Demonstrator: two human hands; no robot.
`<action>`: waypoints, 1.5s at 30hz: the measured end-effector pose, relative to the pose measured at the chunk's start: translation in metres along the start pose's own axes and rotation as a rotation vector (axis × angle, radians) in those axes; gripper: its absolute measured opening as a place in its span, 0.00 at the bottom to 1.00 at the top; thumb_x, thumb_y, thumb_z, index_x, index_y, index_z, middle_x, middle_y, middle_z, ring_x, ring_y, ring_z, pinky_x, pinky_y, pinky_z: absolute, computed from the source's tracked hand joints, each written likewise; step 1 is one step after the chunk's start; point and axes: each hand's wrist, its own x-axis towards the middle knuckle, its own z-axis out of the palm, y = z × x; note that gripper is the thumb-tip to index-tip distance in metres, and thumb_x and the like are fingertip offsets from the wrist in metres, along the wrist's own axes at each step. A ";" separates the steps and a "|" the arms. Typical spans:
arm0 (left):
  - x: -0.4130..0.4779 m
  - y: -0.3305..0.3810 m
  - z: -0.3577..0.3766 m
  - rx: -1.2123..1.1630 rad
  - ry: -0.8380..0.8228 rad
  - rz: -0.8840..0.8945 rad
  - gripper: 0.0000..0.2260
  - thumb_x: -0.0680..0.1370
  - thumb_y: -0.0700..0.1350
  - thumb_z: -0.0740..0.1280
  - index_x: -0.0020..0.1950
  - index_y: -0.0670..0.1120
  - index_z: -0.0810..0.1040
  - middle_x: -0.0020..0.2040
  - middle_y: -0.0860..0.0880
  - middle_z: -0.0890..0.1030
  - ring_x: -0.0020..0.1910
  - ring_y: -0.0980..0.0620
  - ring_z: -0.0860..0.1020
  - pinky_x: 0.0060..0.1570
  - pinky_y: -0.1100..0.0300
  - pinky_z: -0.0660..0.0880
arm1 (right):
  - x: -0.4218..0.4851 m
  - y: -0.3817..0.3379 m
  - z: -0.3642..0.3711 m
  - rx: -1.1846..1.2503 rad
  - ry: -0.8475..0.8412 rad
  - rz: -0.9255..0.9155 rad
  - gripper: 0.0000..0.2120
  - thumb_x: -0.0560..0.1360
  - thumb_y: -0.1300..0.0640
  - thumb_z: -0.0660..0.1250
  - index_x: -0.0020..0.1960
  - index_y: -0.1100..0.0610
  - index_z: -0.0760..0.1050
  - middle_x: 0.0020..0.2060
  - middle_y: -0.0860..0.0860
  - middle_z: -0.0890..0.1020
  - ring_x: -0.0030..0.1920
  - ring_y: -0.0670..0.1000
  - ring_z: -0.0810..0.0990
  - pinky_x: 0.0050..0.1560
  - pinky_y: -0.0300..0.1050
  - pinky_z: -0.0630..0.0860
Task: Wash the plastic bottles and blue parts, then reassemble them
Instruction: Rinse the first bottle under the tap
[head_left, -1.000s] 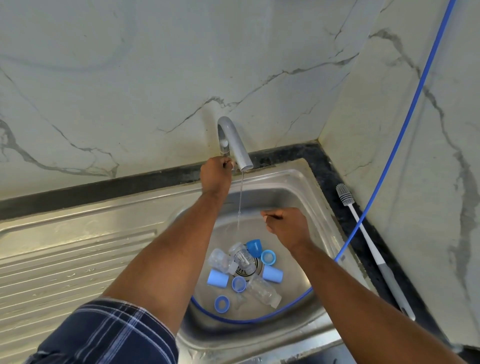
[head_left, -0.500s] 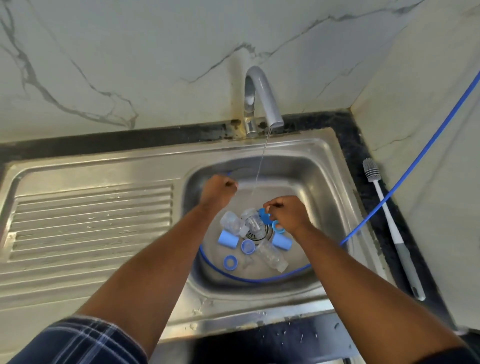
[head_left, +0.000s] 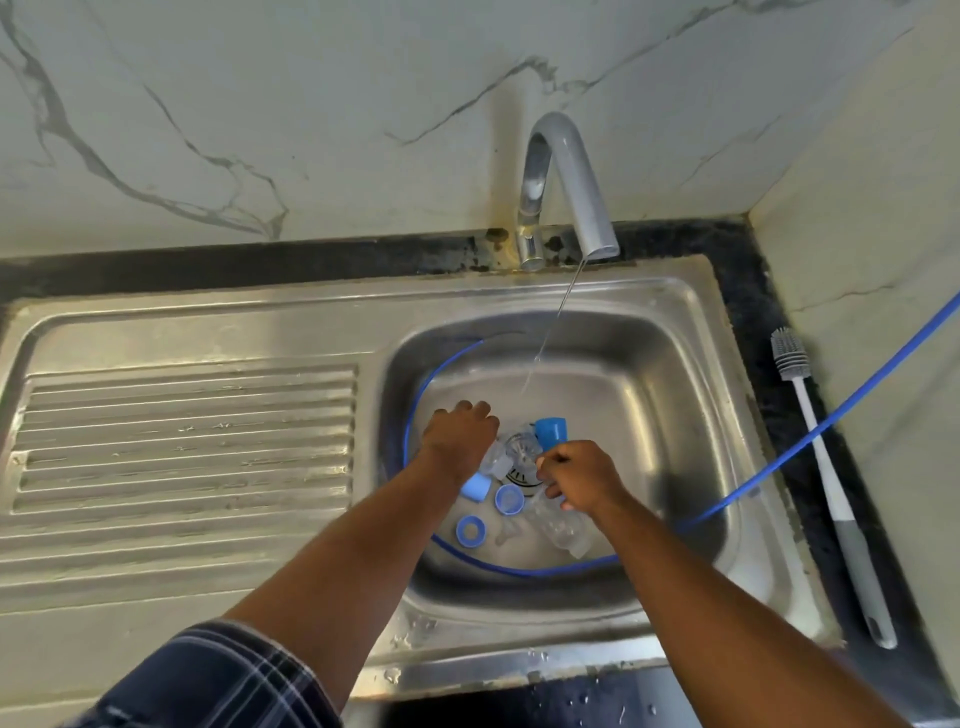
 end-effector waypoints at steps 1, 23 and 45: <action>0.002 0.000 0.001 0.044 -0.008 0.014 0.18 0.80 0.38 0.63 0.70 0.46 0.71 0.68 0.46 0.69 0.67 0.43 0.71 0.57 0.46 0.74 | 0.000 0.003 -0.003 0.039 -0.007 0.019 0.05 0.75 0.61 0.68 0.44 0.56 0.83 0.40 0.54 0.86 0.33 0.52 0.83 0.31 0.42 0.76; -0.006 -0.020 -0.061 -1.091 0.003 -0.048 0.21 0.71 0.38 0.78 0.63 0.42 0.80 0.57 0.44 0.84 0.56 0.47 0.82 0.60 0.48 0.78 | -0.012 -0.061 -0.043 0.329 -0.136 -0.233 0.20 0.78 0.64 0.70 0.67 0.54 0.71 0.55 0.52 0.79 0.51 0.50 0.80 0.47 0.45 0.80; 0.015 0.007 -0.128 -1.688 0.352 -0.132 0.13 0.83 0.40 0.63 0.66 0.43 0.80 0.57 0.43 0.85 0.57 0.45 0.83 0.63 0.43 0.78 | 0.009 -0.125 -0.072 0.455 0.047 -0.275 0.14 0.81 0.46 0.65 0.59 0.54 0.80 0.53 0.56 0.85 0.53 0.56 0.85 0.57 0.58 0.82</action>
